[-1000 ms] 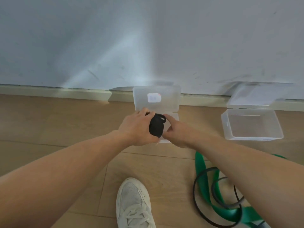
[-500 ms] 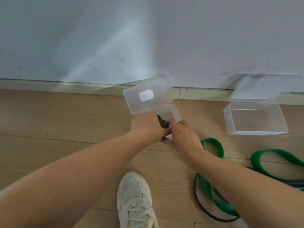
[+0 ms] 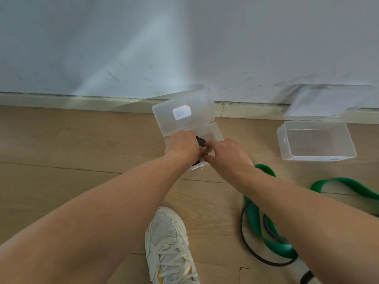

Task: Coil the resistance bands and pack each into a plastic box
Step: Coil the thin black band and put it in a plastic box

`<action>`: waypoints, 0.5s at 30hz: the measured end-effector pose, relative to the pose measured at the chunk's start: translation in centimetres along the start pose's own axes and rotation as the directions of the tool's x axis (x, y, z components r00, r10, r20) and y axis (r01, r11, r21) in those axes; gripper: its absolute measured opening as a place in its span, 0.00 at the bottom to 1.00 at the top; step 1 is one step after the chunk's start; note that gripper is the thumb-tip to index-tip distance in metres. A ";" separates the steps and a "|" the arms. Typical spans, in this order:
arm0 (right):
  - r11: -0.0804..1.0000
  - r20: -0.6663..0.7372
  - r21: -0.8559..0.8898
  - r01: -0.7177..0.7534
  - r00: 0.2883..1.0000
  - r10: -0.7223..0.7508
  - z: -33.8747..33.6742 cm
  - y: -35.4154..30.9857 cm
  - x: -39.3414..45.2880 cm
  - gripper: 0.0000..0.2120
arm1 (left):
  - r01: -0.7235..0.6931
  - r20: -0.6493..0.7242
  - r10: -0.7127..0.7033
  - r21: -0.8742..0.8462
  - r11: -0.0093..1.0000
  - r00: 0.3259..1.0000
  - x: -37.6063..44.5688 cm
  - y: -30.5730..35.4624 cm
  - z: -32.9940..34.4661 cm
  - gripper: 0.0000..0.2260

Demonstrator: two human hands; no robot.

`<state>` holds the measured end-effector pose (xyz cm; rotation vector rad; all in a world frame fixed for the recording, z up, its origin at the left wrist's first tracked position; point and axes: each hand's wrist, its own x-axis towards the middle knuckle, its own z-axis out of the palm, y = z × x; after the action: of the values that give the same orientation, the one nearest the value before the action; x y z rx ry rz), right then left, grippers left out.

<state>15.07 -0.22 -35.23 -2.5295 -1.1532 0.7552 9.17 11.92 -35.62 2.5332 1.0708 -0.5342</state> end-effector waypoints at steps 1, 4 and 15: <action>1.000 0.006 -0.001 -0.007 1.000 0.007 -0.2 -0.1 0.2 0.14 | 0.005 0.001 -0.005 -0.002 1.000 1.000 0.1 0.1 0.1 0.20; 0.997 0.027 -0.073 0.013 1.000 -0.011 -1.0 -0.2 0.8 0.15 | 0.009 0.012 -0.010 0.004 1.000 1.000 0.3 0.2 0.4 0.19; 0.926 0.053 -0.303 0.224 0.974 -0.218 -1.4 0.0 1.2 0.16 | -0.075 0.437 0.183 -0.251 0.965 0.880 0.5 -4.1 -3.1 0.18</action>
<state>16.46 0.68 -34.52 -2.5704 -1.6437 0.5805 7.09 16.32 -33.76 2.1079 0.7318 -0.8643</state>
